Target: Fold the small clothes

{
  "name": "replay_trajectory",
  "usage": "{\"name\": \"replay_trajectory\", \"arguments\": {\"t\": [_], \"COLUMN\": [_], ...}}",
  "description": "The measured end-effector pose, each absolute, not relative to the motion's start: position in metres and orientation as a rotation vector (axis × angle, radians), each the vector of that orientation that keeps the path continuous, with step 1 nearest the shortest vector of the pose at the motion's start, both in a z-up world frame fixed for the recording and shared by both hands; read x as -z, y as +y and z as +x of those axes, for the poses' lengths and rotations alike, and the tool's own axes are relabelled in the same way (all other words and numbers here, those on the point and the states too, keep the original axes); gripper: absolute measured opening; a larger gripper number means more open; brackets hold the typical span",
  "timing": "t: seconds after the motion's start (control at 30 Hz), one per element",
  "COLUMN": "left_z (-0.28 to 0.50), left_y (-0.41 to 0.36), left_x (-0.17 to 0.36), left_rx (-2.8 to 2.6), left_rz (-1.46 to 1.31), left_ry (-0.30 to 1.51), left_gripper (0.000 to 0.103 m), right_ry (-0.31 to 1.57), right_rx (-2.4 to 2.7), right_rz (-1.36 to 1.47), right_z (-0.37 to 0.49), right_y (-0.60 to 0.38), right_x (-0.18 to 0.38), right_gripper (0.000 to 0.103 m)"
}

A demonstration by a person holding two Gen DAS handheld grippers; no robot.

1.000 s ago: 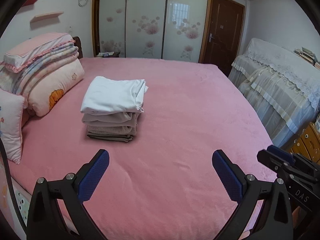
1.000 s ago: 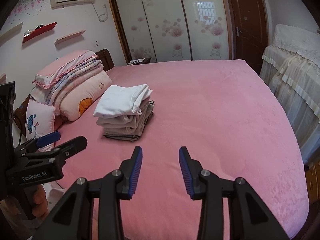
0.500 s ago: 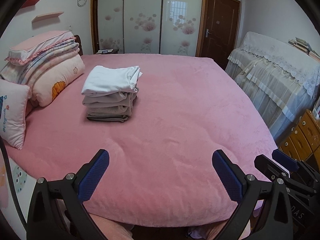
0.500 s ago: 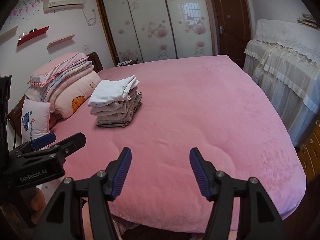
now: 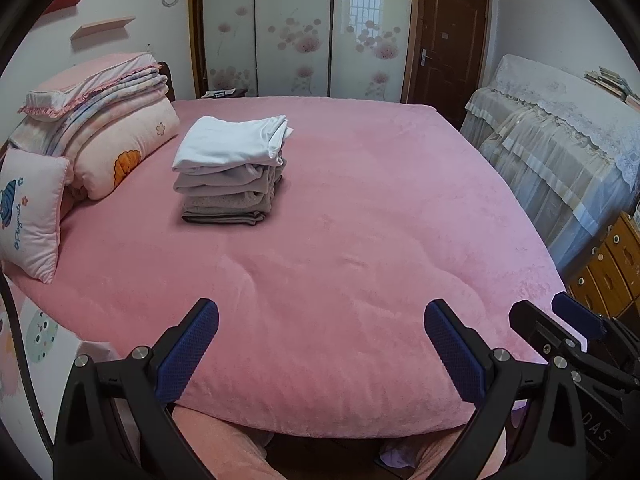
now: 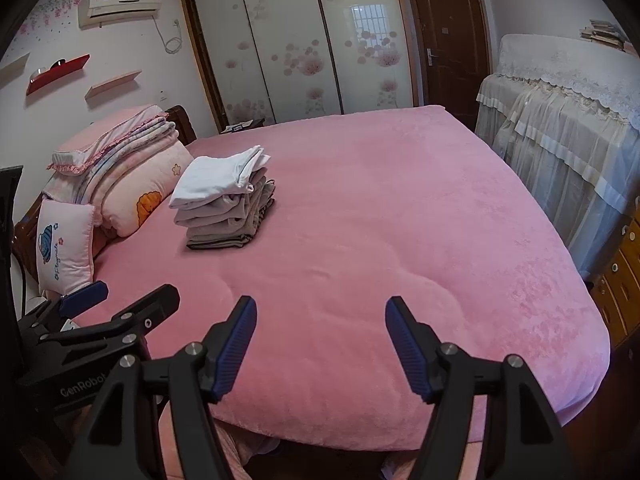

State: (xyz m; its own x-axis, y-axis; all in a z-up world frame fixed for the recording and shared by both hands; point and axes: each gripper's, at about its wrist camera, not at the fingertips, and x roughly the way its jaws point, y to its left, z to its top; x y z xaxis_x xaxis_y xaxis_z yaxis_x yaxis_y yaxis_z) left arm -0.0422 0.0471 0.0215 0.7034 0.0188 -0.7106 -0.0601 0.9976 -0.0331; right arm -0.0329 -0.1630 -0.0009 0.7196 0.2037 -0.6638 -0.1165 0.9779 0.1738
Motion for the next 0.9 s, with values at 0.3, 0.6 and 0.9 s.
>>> {"name": "replay_trajectory", "arguments": {"t": [0.3,0.6,0.9], "left_z": [-0.0459,-0.0459,-0.0467], "left_y": [0.0474,0.0500,0.0490], "left_x": [-0.0181,-0.0158,-0.0147], "left_rx": [-0.043,-0.043,-0.047], "left_rz": [-0.065,-0.073,-0.075], "left_ry": [0.806,0.816,0.816], "left_gripper": [0.102,0.102,0.102], "right_ry": [0.772,0.773,0.772], "right_rx": [-0.176,-0.175,-0.175], "right_rz": [0.139,0.137,0.136], "right_z": [-0.0326,-0.0324,-0.0338], "right_y": [-0.1653,-0.1654,-0.1669], "right_x": [0.0077,0.0078,0.0087], "right_gripper": [0.068,0.068,0.068]}}
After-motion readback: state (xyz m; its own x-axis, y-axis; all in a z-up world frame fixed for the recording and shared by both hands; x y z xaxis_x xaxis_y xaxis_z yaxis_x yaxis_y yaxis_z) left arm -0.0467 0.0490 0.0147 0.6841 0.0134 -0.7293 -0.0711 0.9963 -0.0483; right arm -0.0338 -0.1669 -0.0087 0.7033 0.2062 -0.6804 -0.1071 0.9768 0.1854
